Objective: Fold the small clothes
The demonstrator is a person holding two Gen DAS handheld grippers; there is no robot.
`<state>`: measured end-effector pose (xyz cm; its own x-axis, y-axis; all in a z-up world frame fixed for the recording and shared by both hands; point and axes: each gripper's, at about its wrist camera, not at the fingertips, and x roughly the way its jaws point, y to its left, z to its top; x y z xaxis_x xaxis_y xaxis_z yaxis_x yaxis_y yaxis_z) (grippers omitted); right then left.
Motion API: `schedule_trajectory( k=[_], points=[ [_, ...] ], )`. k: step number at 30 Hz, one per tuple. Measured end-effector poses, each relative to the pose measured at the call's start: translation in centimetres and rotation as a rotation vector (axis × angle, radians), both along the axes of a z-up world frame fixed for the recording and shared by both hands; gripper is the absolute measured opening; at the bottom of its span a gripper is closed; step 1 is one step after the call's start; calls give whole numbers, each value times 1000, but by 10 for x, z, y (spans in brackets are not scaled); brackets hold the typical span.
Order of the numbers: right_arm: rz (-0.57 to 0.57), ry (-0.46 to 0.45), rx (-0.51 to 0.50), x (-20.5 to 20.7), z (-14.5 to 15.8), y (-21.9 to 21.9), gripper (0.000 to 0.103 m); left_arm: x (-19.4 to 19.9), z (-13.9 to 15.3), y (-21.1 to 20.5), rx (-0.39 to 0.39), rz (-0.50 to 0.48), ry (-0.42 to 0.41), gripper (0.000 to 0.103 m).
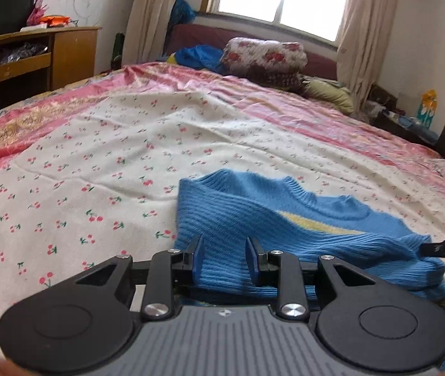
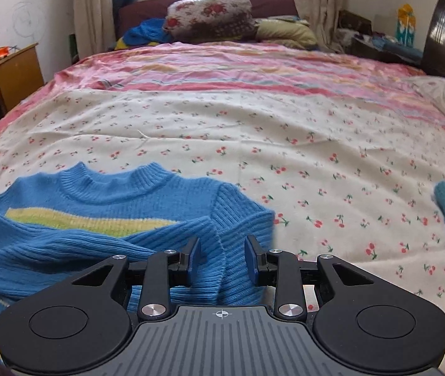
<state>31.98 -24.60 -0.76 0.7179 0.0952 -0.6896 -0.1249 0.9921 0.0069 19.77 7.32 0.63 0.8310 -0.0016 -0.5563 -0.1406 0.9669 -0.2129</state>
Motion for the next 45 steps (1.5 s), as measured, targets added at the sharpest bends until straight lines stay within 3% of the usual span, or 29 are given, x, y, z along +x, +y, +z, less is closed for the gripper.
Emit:
schedule_trajectory(
  k=[9,13,17,20,22,28,35,39,40,41,45],
  points=[
    [32,46,63,15,-8,-1,31,7,-6,-2,-7,-3,39,35],
    [81,55,53,16,-4,3,6,8,-8,-3,17,-6,38,35],
    [-11,16,92,16,6,-13,0,9,-9,-3,32,6,38,35],
    [-79,7,98,22,6,-25,0,8,-8,-2,38,26,35,35],
    [-55,14,113,21,7,-26,1,8,-7,0,31,32,28,35],
    [15,64,158,20,4,-22,27,6,-5,-1,37,33,19,35],
    [52,116,282,-9,10,-45,30,6,-5,-2,31,29,17,35],
    [91,170,246,-11,-5,-33,29,6,-6,-3,38,30,17,36],
    [87,169,241,-10,-7,-31,21,6,-6,-2,37,30,15,36],
    [85,174,264,-9,-6,-32,12,5,-5,-2,36,33,11,36],
    [89,145,394,-18,19,-41,10,3,-3,1,23,43,-5,36]
  ],
)
